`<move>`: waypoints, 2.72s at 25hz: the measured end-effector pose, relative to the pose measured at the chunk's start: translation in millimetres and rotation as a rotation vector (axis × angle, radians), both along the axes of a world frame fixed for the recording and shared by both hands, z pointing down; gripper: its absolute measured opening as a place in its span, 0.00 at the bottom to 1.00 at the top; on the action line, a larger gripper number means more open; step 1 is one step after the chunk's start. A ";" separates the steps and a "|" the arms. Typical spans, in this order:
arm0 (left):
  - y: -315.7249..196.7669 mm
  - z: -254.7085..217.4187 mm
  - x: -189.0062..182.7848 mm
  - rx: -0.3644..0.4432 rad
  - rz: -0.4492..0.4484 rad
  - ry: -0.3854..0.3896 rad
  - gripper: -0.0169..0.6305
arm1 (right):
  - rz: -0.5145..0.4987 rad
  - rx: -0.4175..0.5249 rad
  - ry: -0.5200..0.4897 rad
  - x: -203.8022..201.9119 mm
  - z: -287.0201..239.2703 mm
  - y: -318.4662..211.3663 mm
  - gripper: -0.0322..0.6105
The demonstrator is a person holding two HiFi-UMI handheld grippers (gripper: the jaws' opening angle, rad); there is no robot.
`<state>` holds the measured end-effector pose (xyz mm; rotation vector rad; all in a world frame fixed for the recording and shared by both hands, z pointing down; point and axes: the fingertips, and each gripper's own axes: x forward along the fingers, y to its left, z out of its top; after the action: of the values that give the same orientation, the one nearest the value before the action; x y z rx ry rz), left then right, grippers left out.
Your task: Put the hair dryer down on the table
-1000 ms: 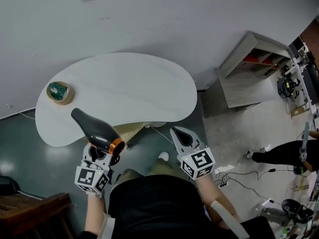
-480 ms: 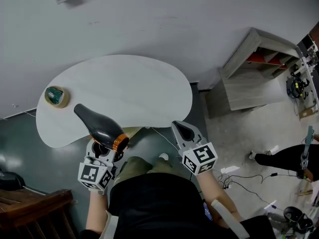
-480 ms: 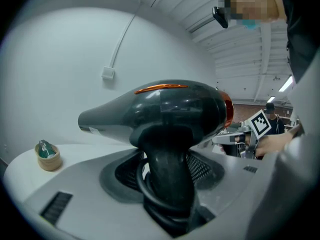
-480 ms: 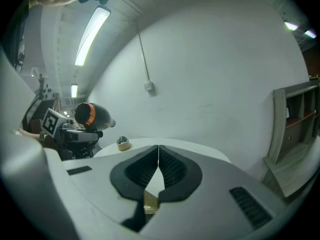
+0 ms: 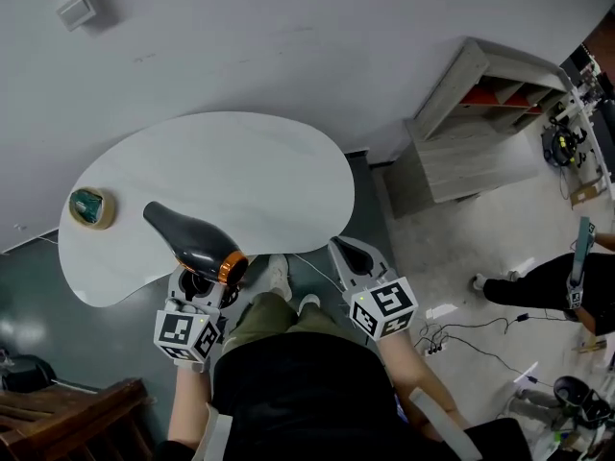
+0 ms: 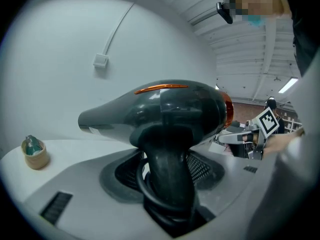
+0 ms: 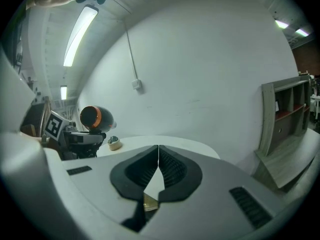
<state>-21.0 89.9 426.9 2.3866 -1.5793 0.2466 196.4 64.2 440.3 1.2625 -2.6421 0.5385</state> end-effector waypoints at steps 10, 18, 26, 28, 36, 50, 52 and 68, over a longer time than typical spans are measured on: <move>-85.5 29.4 7.9 -0.042 0.075 -0.027 0.40 | 0.071 -0.028 0.053 8.8 4.1 -58.6 0.08; -160.3 65.0 -2.6 -0.117 0.103 -0.026 0.40 | 0.081 -0.060 0.123 -14.6 8.9 -117.7 0.08; -222.0 108.3 -13.4 -0.194 0.142 -0.055 0.40 | 0.087 -0.102 0.195 -41.2 18.9 -164.4 0.08; -237.5 121.1 -17.4 -0.227 0.134 -0.045 0.40 | 0.092 -0.110 0.207 -47.1 21.2 -173.8 0.08; -280.2 168.6 -27.2 -0.357 0.069 -0.053 0.40 | 0.082 -0.159 0.263 -62.0 38.5 -195.9 0.08; -338.7 215.6 -24.5 -0.467 -0.046 -0.159 0.40 | 0.054 -0.295 0.232 -43.1 79.0 -240.7 0.08; -342.9 220.4 -25.2 -0.483 -0.061 -0.172 0.40 | 0.041 -0.308 0.237 -40.5 82.9 -244.6 0.08; -368.0 253.2 -21.1 -0.585 -0.114 -0.245 0.40 | -0.014 -0.357 0.274 -18.3 103.4 -265.6 0.08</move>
<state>-42.1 -278.1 680.1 1.8593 -1.4706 0.8720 178.0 -201.4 543.7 1.1174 -2.2084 0.7364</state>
